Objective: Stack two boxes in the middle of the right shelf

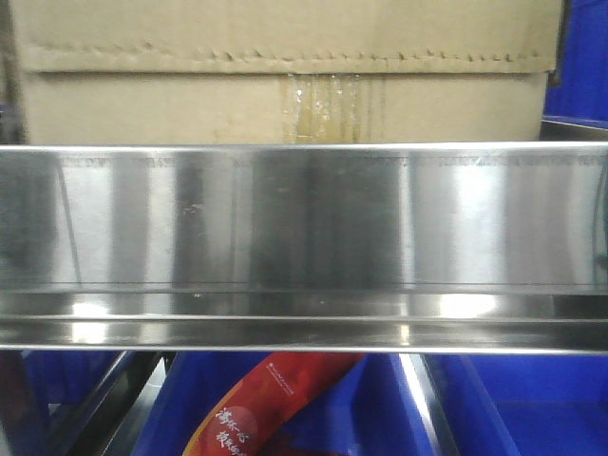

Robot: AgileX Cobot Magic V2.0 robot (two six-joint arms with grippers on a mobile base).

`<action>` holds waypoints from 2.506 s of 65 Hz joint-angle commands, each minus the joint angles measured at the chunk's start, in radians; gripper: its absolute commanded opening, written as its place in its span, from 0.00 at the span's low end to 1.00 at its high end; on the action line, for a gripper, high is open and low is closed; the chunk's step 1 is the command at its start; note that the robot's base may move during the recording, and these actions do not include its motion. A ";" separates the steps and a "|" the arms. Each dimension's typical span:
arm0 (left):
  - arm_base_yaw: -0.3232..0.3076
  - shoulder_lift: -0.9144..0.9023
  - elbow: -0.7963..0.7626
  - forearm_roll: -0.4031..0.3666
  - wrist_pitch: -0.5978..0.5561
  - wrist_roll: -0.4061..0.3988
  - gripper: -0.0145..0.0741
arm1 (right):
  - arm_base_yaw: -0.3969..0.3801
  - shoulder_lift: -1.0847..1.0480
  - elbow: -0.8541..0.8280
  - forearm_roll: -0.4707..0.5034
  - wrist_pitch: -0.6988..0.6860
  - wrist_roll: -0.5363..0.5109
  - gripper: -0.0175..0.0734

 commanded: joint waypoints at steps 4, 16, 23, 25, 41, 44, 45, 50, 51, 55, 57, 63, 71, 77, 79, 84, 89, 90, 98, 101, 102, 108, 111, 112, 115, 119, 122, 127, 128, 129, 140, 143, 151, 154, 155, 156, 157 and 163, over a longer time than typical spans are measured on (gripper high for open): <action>-0.001 -0.101 0.017 -0.011 -0.001 -0.001 0.51 | -0.004 -0.078 -0.007 -0.007 -0.005 -0.007 0.67; -0.001 -0.298 0.190 -0.022 -0.118 -0.001 0.17 | -0.004 -0.205 0.069 -0.016 -0.053 -0.007 0.22; -0.001 -0.434 0.329 -0.024 -0.232 -0.001 0.04 | -0.004 -0.308 0.185 -0.030 -0.123 -0.007 0.01; -0.001 -0.468 0.375 -0.024 -0.262 -0.001 0.04 | -0.004 -0.335 0.218 -0.034 -0.145 -0.007 0.02; -0.001 -0.759 0.709 -0.010 -0.564 -0.001 0.04 | -0.004 -0.587 0.561 -0.044 -0.360 -0.069 0.02; -0.001 -0.804 0.763 -0.010 -0.622 -0.001 0.04 | -0.004 -0.638 0.626 -0.044 -0.395 -0.069 0.02; -0.001 -0.826 0.780 -0.010 -0.637 -0.001 0.04 | -0.004 -0.653 0.644 -0.044 -0.406 -0.069 0.02; -0.001 -0.899 0.876 -0.010 -0.707 -0.001 0.04 | -0.004 -0.731 0.739 -0.044 -0.466 -0.073 0.02; -0.001 -0.911 0.891 -0.010 -0.719 -0.001 0.04 | -0.004 -0.745 0.756 -0.044 -0.477 -0.080 0.02; -0.001 -0.968 0.968 -0.010 -0.789 -0.001 0.04 | -0.004 -0.817 0.836 -0.044 -0.531 -0.095 0.02; -0.001 -0.988 0.998 -0.010 -0.831 -0.001 0.04 | -0.004 -0.853 0.873 -0.044 -0.554 -0.096 0.02; -0.001 -1.047 1.096 -0.010 -0.935 -0.001 0.04 | -0.004 -0.946 0.956 -0.044 -0.615 -0.096 0.02; -0.001 -1.089 1.192 -0.010 -1.039 -0.001 0.04 | -0.004 -1.066 1.049 -0.044 -0.657 -0.098 0.02; -0.001 -1.097 1.217 -0.010 -1.046 -0.001 0.04 | -0.004 -1.120 1.090 -0.044 -0.662 -0.098 0.02; -0.001 -1.097 1.220 -0.010 -1.046 -0.001 0.04 | -0.004 -1.131 1.099 -0.044 -0.662 -0.098 0.02; -0.001 -1.097 1.220 -0.010 -1.046 -0.001 0.04 | -0.004 -1.145 1.113 -0.044 -0.663 -0.098 0.02; -0.001 -1.097 1.220 -0.010 -1.046 -0.001 0.04 | -0.004 -1.145 1.116 -0.044 -0.663 -0.098 0.02; -0.001 -1.097 1.220 -0.010 -1.046 -0.001 0.04 | -0.004 -1.145 1.116 -0.044 -0.663 -0.098 0.02; -0.001 -1.097 1.220 -0.010 -1.046 -0.001 0.04 | -0.004 -1.145 1.116 -0.044 -0.663 -0.098 0.02; -0.001 -1.097 1.220 -0.010 -1.046 -0.001 0.04 | -0.004 -1.145 1.116 -0.044 -0.663 -0.098 0.02; -0.001 -1.097 1.220 -0.010 -1.046 -0.001 0.04 | -0.004 -1.145 1.116 -0.044 -0.663 -0.098 0.02; -0.001 -1.097 1.220 -0.010 -1.046 -0.001 0.04 | -0.004 -1.145 1.116 -0.044 -0.663 -0.098 0.02; -0.001 -1.097 1.220 -0.010 -1.046 -0.001 0.04 | -0.004 -1.145 1.116 -0.044 -0.663 -0.098 0.02; -0.001 -1.097 1.220 -0.010 -1.046 -0.001 0.04 | -0.004 -1.145 1.116 -0.044 -0.663 -0.098 0.02; -0.001 -1.097 1.220 -0.010 -1.046 -0.001 0.04 | -0.004 -1.145 1.116 -0.044 -0.663 -0.098 0.02; -0.001 -1.097 1.220 -0.010 -1.046 -0.001 0.04 | -0.004 -1.145 1.116 -0.044 -0.663 -0.098 0.02; -0.001 -1.097 1.220 -0.010 -1.046 -0.001 0.04 | -0.004 -1.145 1.116 -0.044 -0.663 -0.098 0.02; -0.001 -1.097 1.220 -0.010 -1.046 -0.001 0.04 | -0.004 -1.145 1.116 -0.044 -0.663 -0.098 0.02; -0.001 -1.097 1.220 -0.010 -1.046 -0.001 0.04 | -0.004 -1.145 1.116 -0.044 -0.663 -0.098 0.02; -0.001 -1.097 1.220 -0.010 -1.046 -0.001 0.04 | -0.004 -1.145 1.116 -0.044 -0.663 -0.098 0.02; 0.018 -1.112 1.222 -0.101 -1.039 -0.001 0.04 | -0.004 -1.145 1.116 -0.044 -0.663 -0.098 0.02; 0.046 -1.131 1.230 -0.103 -1.035 0.010 0.04 | -0.004 -1.145 1.116 -0.044 -0.663 -0.098 0.02; 0.125 -1.191 1.286 -0.114 -1.035 0.134 0.04 | -0.004 -1.145 1.116 -0.044 -0.663 -0.098 0.02; 0.166 -1.228 1.321 -0.145 -1.035 0.167 0.04 | -0.004 -1.145 1.116 -0.044 -0.663 -0.098 0.02; 0.177 -1.238 1.333 -0.153 -1.035 0.173 0.04 | -0.004 -1.145 1.116 -0.044 -0.663 -0.098 0.02; 0.186 -1.247 1.344 -0.161 -1.035 0.187 0.04 | -0.004 -1.145 1.116 -0.044 -0.663 -0.098 0.02; 0.196 -1.257 1.356 -0.170 -1.035 0.187 0.04 | -0.004 -1.145 1.116 -0.044 -0.663 -0.098 0.02; 0.250 -1.335 1.439 -0.181 -1.037 0.187 0.04 | -0.004 -1.145 1.116 -0.044 -0.663 -0.098 0.02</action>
